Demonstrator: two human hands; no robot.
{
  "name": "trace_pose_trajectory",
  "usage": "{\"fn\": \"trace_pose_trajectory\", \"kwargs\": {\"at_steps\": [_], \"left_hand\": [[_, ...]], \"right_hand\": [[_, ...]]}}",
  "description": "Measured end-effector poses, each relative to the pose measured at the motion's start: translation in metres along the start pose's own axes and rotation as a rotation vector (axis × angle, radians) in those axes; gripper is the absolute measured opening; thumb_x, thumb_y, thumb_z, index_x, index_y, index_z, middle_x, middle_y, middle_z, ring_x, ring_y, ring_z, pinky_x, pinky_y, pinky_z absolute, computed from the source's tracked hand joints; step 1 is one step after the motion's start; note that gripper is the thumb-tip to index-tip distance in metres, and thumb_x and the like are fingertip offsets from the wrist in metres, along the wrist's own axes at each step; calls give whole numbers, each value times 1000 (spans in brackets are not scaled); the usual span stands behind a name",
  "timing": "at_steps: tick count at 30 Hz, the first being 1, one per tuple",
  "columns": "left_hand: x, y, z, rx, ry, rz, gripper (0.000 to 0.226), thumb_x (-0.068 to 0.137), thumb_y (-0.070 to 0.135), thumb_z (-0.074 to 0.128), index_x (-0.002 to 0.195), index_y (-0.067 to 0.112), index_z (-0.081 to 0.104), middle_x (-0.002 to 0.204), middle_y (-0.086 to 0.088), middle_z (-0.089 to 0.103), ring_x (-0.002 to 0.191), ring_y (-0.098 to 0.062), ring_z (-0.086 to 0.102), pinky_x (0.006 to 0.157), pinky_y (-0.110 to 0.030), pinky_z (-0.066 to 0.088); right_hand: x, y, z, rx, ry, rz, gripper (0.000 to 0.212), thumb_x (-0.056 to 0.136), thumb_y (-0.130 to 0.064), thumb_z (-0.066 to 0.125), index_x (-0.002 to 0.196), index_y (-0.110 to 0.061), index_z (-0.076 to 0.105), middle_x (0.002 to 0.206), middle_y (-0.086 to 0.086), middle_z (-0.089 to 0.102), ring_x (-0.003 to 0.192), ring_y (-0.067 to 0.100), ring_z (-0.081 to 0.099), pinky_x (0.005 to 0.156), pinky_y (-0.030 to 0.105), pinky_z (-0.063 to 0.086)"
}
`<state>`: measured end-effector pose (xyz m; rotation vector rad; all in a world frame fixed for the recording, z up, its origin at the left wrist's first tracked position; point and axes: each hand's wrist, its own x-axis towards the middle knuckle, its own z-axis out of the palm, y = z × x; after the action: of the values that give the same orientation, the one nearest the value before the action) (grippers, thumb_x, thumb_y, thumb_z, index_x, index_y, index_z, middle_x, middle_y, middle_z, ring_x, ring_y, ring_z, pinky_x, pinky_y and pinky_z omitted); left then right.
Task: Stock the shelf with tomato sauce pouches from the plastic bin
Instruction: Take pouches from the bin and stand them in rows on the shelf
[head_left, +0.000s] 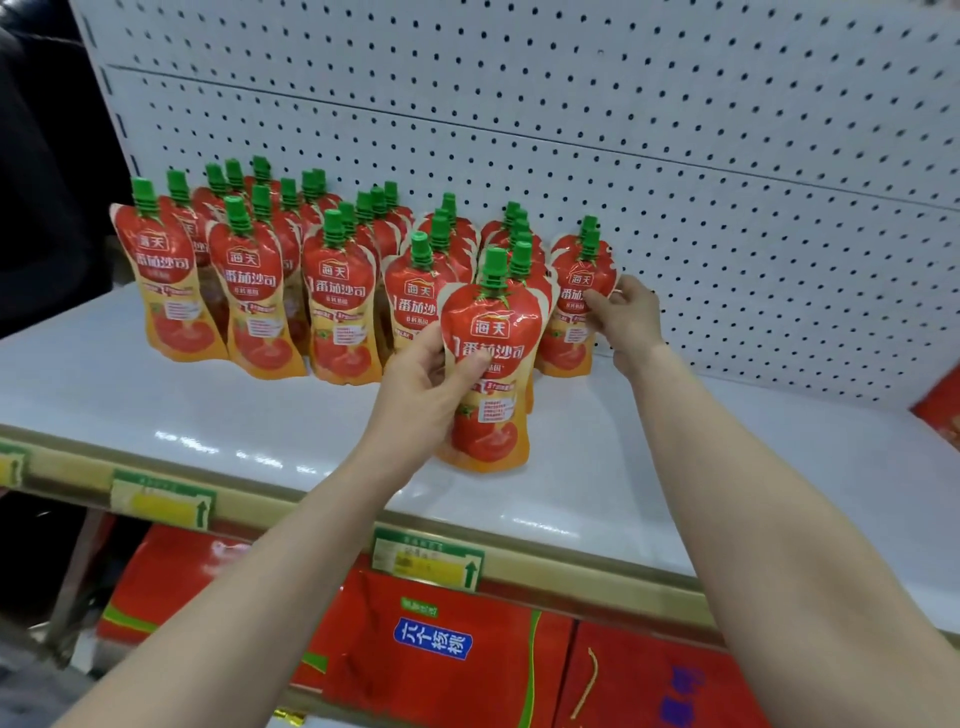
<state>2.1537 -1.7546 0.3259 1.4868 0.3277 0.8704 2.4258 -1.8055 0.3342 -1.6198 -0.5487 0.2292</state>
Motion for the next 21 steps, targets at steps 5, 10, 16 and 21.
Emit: {"fn": "trace_pose_trajectory", "kwargs": {"at_steps": [5,10,16,21], "left_hand": [[-7,2,7,28,-26,-6,31,92,17,61,123,19,59,109,10,70,101,-2,67,78,-16,54],[-15,0,22,18,-43,-24,27,93,14,61,119,15,61,106,8,72,99,-5,68,78,-18,55],[-25,-3,52,45,-99,-26,33,93,17,62,126,14,59,113,0,71,105,-12,67,90,-33,56],[-16,2,62,385,-15,202,26,90,19,66,115,22,63,110,11,66,102,-2,61,90,-29,54]], "right_hand": [[-19,-10,-11,-101,99,-1,43,89,-19,70,126,-17,48,116,3,60,100,20,63,86,37,56],[-101,-46,-29,-30,6,-131,15,97,-31,59,98,-17,64,85,-5,64,77,11,60,60,26,48],[-173,-56,-41,-39,-363,-165,13,94,-18,66,105,-14,70,85,-7,74,75,4,68,58,24,55],[-159,-53,-71,-37,-236,-118,5,92,-11,67,92,-15,70,73,-7,73,59,5,65,59,26,57]]}}
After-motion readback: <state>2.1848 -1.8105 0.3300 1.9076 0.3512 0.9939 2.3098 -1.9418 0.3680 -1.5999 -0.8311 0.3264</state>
